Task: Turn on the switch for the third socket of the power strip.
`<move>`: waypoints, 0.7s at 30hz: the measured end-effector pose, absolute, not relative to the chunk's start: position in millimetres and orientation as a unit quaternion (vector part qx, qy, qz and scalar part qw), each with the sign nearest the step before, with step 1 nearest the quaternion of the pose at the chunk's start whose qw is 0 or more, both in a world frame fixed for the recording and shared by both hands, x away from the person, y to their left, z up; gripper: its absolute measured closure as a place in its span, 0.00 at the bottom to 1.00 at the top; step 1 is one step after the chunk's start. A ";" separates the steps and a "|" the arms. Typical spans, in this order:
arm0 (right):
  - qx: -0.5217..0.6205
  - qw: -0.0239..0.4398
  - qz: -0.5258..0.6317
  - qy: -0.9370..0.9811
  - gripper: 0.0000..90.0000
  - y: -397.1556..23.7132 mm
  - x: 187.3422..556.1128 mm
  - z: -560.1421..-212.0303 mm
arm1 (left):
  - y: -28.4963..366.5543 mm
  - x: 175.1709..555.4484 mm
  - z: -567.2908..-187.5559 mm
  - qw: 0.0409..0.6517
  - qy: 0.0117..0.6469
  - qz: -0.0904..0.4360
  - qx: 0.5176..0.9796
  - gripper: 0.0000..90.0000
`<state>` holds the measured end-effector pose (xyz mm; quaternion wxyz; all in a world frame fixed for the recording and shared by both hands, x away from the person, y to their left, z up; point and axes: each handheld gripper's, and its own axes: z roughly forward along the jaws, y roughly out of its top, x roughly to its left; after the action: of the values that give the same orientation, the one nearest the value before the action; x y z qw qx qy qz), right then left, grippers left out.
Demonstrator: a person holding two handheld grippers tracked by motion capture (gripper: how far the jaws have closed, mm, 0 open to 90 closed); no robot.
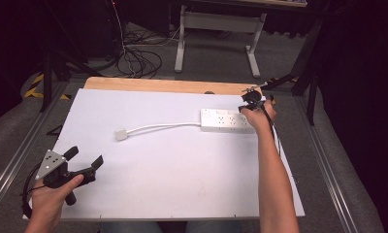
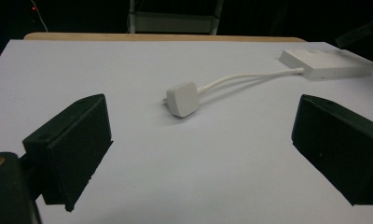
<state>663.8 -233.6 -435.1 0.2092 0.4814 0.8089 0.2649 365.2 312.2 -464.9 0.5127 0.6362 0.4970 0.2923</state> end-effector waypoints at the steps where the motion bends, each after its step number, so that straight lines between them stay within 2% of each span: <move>1: 0.482 0.211 0.264 0.809 1.00 -233.0 664.5 -436.0 | 312.6 365.3 -465.1 0.513 0.498 0.292 0.635 0.06; 21: 0.488 0.217 0.252 0.807 1.00 -234.8 666.7 -443.3 | 311.6 365.0 -465.2 0.512 0.498 0.291 0.637 0.06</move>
<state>666.7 -234.8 -443.3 0.2168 0.4883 0.8068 0.2522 365.0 311.6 -465.2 0.5122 0.6366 0.4979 0.2908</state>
